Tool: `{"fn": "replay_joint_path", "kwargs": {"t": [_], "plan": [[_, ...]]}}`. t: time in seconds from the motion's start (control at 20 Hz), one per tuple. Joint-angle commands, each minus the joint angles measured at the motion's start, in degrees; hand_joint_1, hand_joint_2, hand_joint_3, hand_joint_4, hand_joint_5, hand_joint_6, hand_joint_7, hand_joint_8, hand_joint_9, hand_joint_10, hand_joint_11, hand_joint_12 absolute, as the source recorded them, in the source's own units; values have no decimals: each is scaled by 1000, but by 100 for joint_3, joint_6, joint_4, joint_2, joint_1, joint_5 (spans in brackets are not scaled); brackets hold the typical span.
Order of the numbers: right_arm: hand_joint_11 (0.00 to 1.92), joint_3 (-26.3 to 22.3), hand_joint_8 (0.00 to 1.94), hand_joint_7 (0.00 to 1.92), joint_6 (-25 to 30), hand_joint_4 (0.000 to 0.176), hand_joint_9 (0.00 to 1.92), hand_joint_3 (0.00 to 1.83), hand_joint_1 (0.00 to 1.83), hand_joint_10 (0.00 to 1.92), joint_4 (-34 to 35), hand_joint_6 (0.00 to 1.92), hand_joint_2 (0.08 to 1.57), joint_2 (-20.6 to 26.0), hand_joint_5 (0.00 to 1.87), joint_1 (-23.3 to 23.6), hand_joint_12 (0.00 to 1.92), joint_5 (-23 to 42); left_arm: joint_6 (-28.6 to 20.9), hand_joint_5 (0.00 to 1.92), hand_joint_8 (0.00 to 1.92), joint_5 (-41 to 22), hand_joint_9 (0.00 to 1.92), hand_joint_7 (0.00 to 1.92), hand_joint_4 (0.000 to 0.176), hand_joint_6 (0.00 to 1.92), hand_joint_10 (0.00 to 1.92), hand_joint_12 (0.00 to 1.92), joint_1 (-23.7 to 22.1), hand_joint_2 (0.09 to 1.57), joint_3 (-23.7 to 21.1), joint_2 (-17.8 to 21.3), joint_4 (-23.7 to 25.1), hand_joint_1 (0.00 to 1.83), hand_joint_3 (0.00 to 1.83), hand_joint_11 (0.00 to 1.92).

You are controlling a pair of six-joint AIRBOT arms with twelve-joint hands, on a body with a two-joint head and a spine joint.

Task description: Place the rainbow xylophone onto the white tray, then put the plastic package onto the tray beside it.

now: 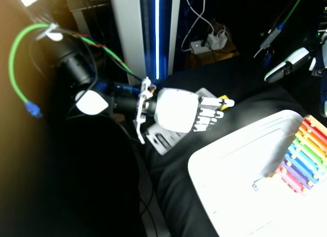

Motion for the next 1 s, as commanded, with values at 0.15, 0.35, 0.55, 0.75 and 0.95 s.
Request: {"fn": "replay_joint_path", "kwargs": {"t": [0.15, 0.35, 0.55, 0.75, 0.95], "plan": [[418, 9, 39, 773, 27, 0, 772, 3, 1650, 1382, 138, 7, 1116, -30, 444, 35, 1417, 436, -3, 0, 0, -658, 0, 0, 86, 0, 0, 0, -24, 717, -20, -18, -165, 713, 0, 0], [662, 14, 723, 598, 27, 0, 790, 10, 1764, 1510, 154, 2, 1089, -29, 622, 35, 1458, 437, -3, 0, 0, -659, 0, 0, 79, 0, 0, 0, -17, 718, -26, -16, -166, 704, 0, 0], [686, 13, 1911, 472, 27, 36, 577, 533, 1808, 1881, 166, 1855, 898, -29, 258, 35, 1680, 437, -3, 0, 0, -679, 0, 0, 77, 0, 0, 0, 1, 725, -36, -16, -185, 662, 2, 0], [1271, 13, 1941, 918, 27, 172, 1165, 67, 1750, 1921, 166, 1921, 1039, -29, 641, 35, 1918, 438, -3, 0, 0, -682, 0, 0, 77, 0, 0, 0, 10, 727, -39, -17, -192, 681, 4, 0], [1351, 10, 1941, 1157, 26, 146, 1311, 25, 1723, 1921, 167, 1921, 1038, -27, 870, 36, 1921, 440, -3, 0, 0, -690, 0, 0, 81, 0, 0, 0, 22, 708, -40, -16, -204, 668, 0, 0]]}}
